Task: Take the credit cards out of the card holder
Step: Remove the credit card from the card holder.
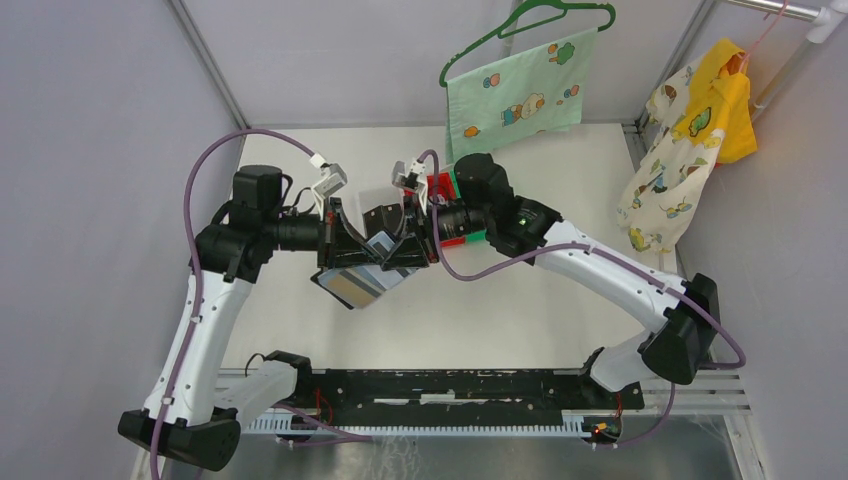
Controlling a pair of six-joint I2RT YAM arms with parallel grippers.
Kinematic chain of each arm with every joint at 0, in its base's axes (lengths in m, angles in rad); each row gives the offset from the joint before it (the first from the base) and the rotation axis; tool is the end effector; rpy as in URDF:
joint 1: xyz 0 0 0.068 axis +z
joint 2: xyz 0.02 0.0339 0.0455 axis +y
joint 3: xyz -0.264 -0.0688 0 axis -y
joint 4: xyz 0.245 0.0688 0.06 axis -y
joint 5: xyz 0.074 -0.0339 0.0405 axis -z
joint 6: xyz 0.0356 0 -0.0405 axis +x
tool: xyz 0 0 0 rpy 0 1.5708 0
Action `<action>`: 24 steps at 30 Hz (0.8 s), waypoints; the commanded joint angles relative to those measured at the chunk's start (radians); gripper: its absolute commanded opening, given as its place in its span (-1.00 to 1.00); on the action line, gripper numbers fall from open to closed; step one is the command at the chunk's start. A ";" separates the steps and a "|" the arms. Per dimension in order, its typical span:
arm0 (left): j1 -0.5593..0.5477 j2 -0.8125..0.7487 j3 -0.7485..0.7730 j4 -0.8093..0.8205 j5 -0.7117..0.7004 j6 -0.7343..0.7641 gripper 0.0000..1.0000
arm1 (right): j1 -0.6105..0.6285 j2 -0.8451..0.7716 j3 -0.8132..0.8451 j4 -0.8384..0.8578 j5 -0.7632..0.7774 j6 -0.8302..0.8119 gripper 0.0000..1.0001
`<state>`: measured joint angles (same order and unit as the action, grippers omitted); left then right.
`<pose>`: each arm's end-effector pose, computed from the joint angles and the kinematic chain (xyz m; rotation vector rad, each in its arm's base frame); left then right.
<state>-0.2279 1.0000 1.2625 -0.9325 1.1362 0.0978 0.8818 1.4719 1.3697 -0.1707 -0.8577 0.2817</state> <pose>0.1565 -0.0694 0.4019 0.9242 1.8550 -1.3236 0.1938 0.2776 0.3847 -1.2197 1.6592 1.5542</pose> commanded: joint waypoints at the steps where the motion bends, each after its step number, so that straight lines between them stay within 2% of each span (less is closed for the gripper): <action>1: -0.006 -0.006 0.021 0.014 0.050 -0.007 -0.96 | 0.000 -0.050 0.002 0.131 -0.032 0.005 -0.35; 4: -0.007 -0.015 0.023 0.104 0.043 -0.114 -0.97 | -0.014 -0.099 -0.080 0.241 -0.040 0.061 0.02; 8: -0.006 -0.049 0.007 0.308 0.028 -0.334 -0.97 | -0.038 -0.208 -0.260 0.465 -0.026 0.184 0.29; 12: -0.009 -0.090 -0.033 0.538 -0.019 -0.556 -0.97 | -0.044 -0.284 -0.421 0.760 0.024 0.349 0.33; 15: -0.007 -0.103 -0.051 0.645 -0.043 -0.671 -0.97 | -0.046 -0.301 -0.508 0.920 0.108 0.469 0.31; 18: -0.007 -0.106 -0.054 0.695 -0.050 -0.736 -0.96 | -0.046 -0.292 -0.565 1.089 0.176 0.586 0.27; 24: -0.007 -0.120 -0.054 0.707 -0.063 -0.769 -0.97 | -0.046 -0.237 -0.638 1.362 0.287 0.766 0.25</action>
<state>-0.2317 0.9039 1.2026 -0.3260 1.0897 -0.5655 0.8394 1.2072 0.7544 0.8696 -0.6605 0.8654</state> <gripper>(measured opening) 0.070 0.626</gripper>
